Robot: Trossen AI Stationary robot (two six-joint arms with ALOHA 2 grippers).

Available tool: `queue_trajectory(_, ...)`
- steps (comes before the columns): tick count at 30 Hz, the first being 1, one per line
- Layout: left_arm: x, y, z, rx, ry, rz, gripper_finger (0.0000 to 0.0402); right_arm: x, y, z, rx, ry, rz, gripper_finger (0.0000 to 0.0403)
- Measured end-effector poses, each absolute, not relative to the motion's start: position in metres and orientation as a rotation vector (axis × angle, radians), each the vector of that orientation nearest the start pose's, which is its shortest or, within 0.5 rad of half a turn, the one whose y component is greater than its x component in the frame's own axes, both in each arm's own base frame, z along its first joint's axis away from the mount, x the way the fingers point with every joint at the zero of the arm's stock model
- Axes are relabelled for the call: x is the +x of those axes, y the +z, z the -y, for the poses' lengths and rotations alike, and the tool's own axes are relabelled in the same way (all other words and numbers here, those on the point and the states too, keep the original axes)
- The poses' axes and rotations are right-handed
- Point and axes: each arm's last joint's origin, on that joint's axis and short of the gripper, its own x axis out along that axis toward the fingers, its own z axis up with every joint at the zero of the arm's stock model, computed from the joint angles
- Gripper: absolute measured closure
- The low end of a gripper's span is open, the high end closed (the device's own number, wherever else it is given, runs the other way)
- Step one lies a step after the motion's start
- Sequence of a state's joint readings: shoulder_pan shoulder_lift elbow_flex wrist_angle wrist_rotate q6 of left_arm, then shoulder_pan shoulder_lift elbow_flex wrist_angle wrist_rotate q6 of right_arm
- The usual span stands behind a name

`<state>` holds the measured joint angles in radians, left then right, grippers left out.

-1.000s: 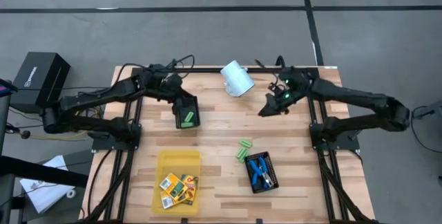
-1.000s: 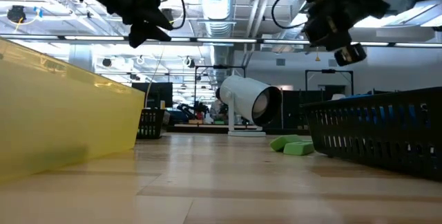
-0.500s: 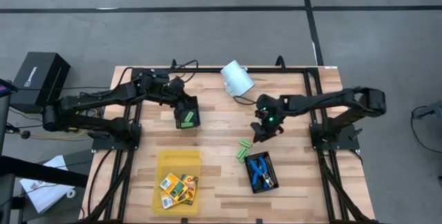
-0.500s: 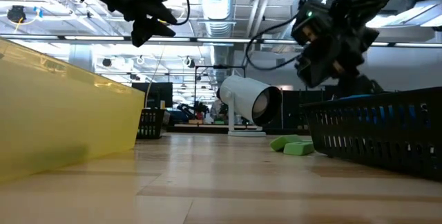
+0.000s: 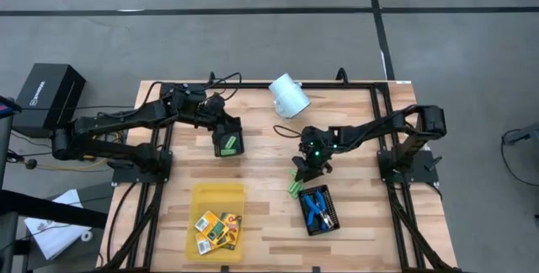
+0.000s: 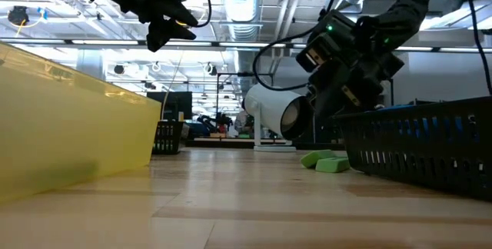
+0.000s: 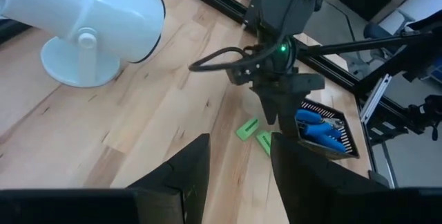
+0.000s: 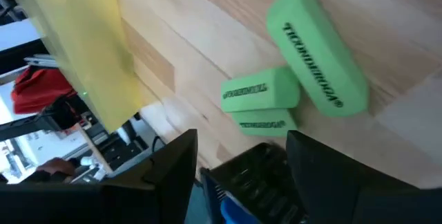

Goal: Pick & Place School Supplies
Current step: Put the green eraser into the top black bin

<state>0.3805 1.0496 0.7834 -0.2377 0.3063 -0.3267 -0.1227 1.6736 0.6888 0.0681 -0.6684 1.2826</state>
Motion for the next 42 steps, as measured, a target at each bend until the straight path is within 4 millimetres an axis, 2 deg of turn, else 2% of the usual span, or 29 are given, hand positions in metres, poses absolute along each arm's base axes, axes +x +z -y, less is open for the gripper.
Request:
queue_trajectory(7, 0.2114, 0.2798, -0.075, -0.492, 0.144, -0.462, 0.0254, 0.2851, 0.12, 0.0091, 1.499, -0.19, -1.129, 0.0188)
queue_trajectory(21, 0.2111, 0.2794, -0.075, -0.487, 0.144, -0.467, 0.0254, 0.2844, 0.118, 0.0162, 1.502, -0.312, -1.077, 0.0187)
queue_trajectory(42, 0.211, 0.2791, -0.0749, -0.487, 0.145, -0.469, 0.0254, 0.2847, 0.1179, 0.0141, 1.5, -0.329, -1.07, 0.0187)
